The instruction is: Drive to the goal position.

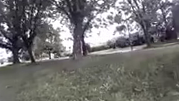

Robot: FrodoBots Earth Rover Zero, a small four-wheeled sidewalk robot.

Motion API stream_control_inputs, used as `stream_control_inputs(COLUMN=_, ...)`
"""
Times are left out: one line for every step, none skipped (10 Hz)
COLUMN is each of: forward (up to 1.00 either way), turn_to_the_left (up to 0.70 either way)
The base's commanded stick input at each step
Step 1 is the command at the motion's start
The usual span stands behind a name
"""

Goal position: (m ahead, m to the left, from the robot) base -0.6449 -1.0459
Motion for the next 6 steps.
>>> stream_control_inputs(forward=0.50, turn_to_the_left=0.00)
stream_control_inputs(forward=0.50, turn_to_the_left=0.00)
stream_control_inputs(forward=0.50, turn_to_the_left=0.00)
stream_control_inputs(forward=0.50, turn_to_the_left=0.00)
stream_control_inputs(forward=0.50, turn_to_the_left=0.00)
stream_control_inputs(forward=0.50, turn_to_the_left=0.00)
